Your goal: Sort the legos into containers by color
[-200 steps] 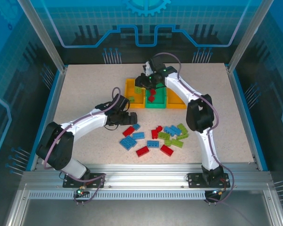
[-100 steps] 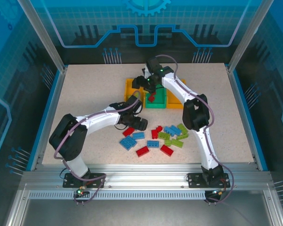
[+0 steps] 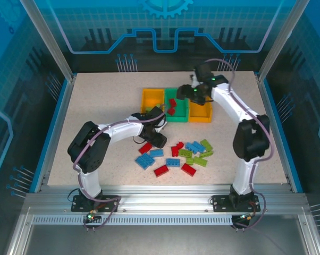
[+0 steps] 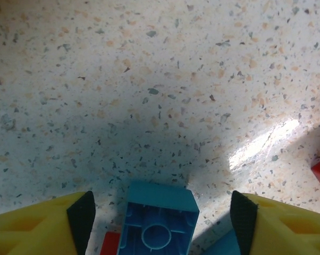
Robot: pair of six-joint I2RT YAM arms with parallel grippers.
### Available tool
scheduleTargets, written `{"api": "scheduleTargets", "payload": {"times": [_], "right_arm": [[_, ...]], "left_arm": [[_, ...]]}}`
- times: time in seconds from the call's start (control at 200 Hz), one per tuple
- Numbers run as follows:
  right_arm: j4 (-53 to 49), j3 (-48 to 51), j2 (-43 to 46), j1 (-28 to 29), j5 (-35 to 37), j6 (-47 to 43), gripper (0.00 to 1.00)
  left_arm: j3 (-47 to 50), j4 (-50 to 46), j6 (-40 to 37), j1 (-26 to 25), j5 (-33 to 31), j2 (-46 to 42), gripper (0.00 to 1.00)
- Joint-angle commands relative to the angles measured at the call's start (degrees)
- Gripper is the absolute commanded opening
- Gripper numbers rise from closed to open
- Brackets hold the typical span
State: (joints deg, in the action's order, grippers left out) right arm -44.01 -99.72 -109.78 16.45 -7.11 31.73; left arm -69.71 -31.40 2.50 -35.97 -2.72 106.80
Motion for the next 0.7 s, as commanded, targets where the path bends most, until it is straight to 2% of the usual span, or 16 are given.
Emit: {"api": "scheduleTargets", "payload": {"times": [0.0,0.165,0.325,0.53,0.61,0.695], "right_arm": [[-0.81,5.01,2.01,-4.84,6.96,-3.28,0.79],[-3.53,7.07,-0.37,-8.8,10.86,-7.6,0.75],[-2.94,7.57,-2.81,-9.52,11.12,-9.68,0.71],[-1.89,6.57,-5.21,-9.15,9.5,-11.31,0.65],[-2.04,6.23,-6.25,-9.05,10.63,-11.48,0.57],[-2.31,5.53,-7.62,-9.01,11.69,-12.49,0.45]], "left_arm": [[-1.32,-1.91,-1.91,-0.16,1.89,1.54,0.68],[-1.21,-1.65,-1.8,-0.15,2.61,2.24,0.59],[-1.5,-1.88,-1.36,-0.15,2.13,2.28,0.42],[-3.41,-2.35,-0.43,-0.16,0.9,1.88,0.35],[-4.65,-2.35,0.19,-0.16,0.89,1.65,0.33],[-6.19,-2.1,0.92,-0.16,1.04,1.14,0.33]]}}
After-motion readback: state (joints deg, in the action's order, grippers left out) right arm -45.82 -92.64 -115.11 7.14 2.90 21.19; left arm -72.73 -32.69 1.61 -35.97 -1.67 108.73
